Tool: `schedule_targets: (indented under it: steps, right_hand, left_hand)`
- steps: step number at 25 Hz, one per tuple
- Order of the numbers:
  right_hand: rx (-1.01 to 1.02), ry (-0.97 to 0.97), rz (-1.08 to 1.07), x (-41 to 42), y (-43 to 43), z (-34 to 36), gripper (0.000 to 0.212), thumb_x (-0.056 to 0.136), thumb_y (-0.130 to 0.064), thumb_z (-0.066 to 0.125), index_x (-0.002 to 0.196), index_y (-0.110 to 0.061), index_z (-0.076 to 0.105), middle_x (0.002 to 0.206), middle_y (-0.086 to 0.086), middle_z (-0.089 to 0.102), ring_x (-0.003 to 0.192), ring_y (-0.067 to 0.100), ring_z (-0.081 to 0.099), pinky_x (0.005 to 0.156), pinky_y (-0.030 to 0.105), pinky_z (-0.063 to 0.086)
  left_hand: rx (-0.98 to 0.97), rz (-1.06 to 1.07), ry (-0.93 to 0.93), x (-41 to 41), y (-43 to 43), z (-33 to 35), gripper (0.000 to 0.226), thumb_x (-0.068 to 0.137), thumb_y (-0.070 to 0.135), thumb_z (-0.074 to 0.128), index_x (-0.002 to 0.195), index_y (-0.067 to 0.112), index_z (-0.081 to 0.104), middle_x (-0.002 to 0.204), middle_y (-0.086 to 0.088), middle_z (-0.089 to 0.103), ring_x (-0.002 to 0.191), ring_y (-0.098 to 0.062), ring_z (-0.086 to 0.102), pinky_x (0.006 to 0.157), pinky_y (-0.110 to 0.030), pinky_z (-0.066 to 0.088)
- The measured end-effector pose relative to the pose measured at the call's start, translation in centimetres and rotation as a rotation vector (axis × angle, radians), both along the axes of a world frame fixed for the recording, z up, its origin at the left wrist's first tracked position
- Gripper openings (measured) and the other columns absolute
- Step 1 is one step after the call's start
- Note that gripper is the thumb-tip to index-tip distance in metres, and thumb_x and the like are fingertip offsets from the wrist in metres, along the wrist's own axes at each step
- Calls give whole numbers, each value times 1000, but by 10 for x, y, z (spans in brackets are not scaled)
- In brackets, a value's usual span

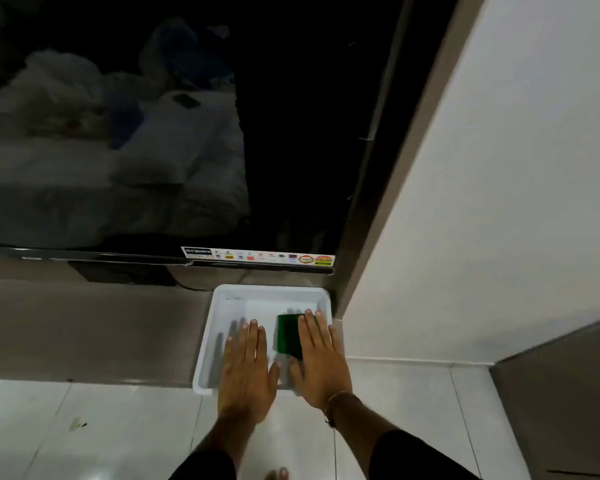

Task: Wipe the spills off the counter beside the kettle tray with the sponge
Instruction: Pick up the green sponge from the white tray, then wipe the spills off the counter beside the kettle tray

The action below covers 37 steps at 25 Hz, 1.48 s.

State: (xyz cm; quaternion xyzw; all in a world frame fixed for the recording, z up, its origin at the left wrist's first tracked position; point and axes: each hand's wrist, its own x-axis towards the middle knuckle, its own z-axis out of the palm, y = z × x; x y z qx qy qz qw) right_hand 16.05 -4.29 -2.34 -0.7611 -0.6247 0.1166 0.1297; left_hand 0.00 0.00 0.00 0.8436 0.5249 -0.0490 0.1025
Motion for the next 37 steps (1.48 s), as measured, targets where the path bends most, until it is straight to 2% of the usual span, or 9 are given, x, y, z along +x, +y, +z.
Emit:
schedule_targets:
  steps: [3,8,16,21,24,26,28,31,37]
  right_hand:
    - [-194,-36,89,-13,38,-17,85,101,-50,45,161,-17,-7,168,0,-17,157,27,-12,127,45,-4]
    - [-324,-91,84,-12,59,-44,83,105,-40,47,160,-15,-10,171,4,-14,158,28,-10,129,47,2]
    - [-283,-121,65,-15,63,-46,86,103,-36,53,159,-14,-9,172,8,-8,158,31,-6,121,44,-5]
    - [-49,-88,106,-16,48,-4,90,101,-32,59,160,-19,-7,171,3,-6,154,27,-10,119,45,-3]
    - [30,-143,70,6,17,27,95,95,-30,69,160,-17,0,171,6,4,157,30,3,119,47,3]
    - [50,-193,-9,38,-15,44,90,94,-23,72,160,-13,11,170,11,16,156,34,12,120,46,6]
    - [63,-216,-82,75,-52,55,87,93,-9,70,159,-10,14,169,14,19,156,35,13,122,45,9]
    - [111,-246,-249,143,-131,68,84,91,5,64,159,-7,16,168,16,21,156,35,13,123,44,9]
    - [181,-282,-520,258,-302,82,78,94,8,53,160,-9,14,169,15,20,157,34,10,122,43,-2]
  left_hand:
    - [45,7,-56,-12,25,-15,90,94,62,-14,162,5,0,171,-20,-10,157,-37,-15,129,-57,6]
    - [13,0,-164,-18,51,-43,77,104,56,21,162,6,13,172,-19,1,159,-33,-8,128,-57,13]
    - [3,-23,-123,-18,53,-52,78,105,57,14,162,4,15,171,-21,5,159,-36,-5,128,-59,15]
    - [49,-50,-20,-17,43,-23,81,100,57,9,162,4,11,171,-21,2,158,-37,-7,128,-60,15]
    - [46,-112,-53,8,24,5,83,99,59,13,160,5,27,168,-18,22,156,-38,16,124,-63,25]
    - [50,-172,-62,38,6,21,86,99,63,3,161,6,25,169,-17,24,155,-39,19,124,-62,23]
    - [58,-233,-49,74,-17,30,92,96,65,-12,163,8,13,172,-16,11,158,-37,7,128,-60,11]
    - [65,-359,-64,145,-75,49,87,96,63,-5,164,9,6,174,-13,3,159,-31,-4,124,-51,-8]
    - [162,-634,-75,294,-197,69,89,90,64,-20,161,10,-16,172,-12,-18,157,-29,-21,122,-51,-13]
